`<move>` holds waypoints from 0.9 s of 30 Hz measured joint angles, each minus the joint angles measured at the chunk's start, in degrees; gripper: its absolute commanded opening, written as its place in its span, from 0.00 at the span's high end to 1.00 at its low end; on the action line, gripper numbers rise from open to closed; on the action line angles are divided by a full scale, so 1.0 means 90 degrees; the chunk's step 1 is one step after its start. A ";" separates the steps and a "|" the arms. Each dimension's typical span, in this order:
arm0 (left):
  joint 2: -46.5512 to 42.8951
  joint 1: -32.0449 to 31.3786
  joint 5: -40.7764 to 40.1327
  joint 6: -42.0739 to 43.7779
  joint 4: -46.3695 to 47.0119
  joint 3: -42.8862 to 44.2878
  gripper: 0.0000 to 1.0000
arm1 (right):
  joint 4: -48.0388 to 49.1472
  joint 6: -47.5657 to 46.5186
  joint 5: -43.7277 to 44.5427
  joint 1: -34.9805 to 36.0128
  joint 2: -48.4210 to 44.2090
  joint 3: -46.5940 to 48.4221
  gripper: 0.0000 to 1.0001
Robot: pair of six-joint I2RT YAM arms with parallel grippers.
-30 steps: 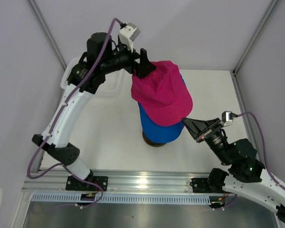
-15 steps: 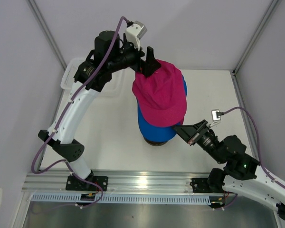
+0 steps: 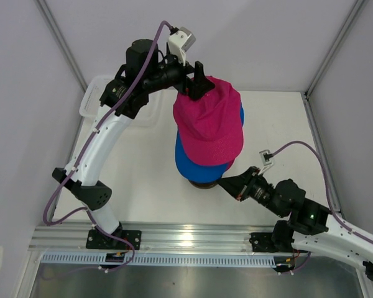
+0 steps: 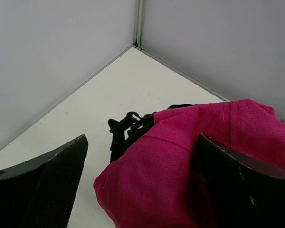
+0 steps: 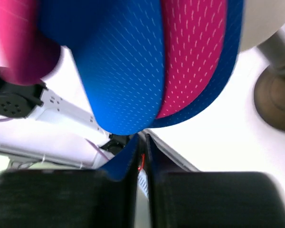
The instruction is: Stack the hats
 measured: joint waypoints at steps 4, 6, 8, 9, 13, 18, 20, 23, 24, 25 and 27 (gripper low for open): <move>-0.0061 0.0000 0.0238 0.0097 0.0053 -0.0017 0.01 | -0.0843 -0.0330 0.0495 0.0000 -0.0318 0.0862 0.59; -0.0158 -0.0002 0.0321 0.0109 0.0063 -0.0041 0.01 | -0.1105 -0.0571 0.0743 0.0000 -0.0301 0.1620 0.51; -0.0345 -0.0007 0.0321 0.0114 0.0070 -0.0066 0.00 | -0.1294 -0.0874 0.0984 0.0000 -0.0114 0.2353 0.43; -0.0457 -0.0007 0.0299 0.0119 0.0083 -0.0070 0.00 | -0.1336 -0.1032 0.1098 0.0000 0.0027 0.2698 0.41; -0.1030 -0.0007 -0.0032 0.0119 0.0209 -0.0070 0.01 | -0.1433 -0.1770 0.1423 -0.0005 0.0780 0.3570 0.32; -0.1673 0.0056 -0.0685 0.0087 0.0491 -0.0070 0.01 | -0.1528 -0.2771 0.1564 -0.0289 0.1853 0.4398 0.25; -0.1902 0.0192 -0.0889 -0.0015 0.0641 -0.0236 0.00 | -0.1637 -0.3121 0.1438 -0.0685 0.2319 0.4891 0.24; -0.2382 0.0697 -0.0991 -0.0425 0.0843 -0.1066 0.00 | -0.1851 -0.3436 0.0760 -0.1872 0.3092 0.5948 0.27; -0.2579 0.0925 -0.0979 -0.0610 0.0986 -0.1528 0.00 | -0.1911 -0.3478 0.0347 -0.2390 0.3347 0.6302 0.28; -0.2720 0.1132 -0.0945 -0.0765 0.1032 -0.1882 0.01 | -0.1933 -0.3475 -0.0085 -0.2924 0.3560 0.6555 0.30; -0.3033 0.1525 -0.0814 -0.1127 0.1336 -0.2875 0.00 | -0.1933 -0.3366 -0.1185 -0.4189 0.4017 0.7033 0.32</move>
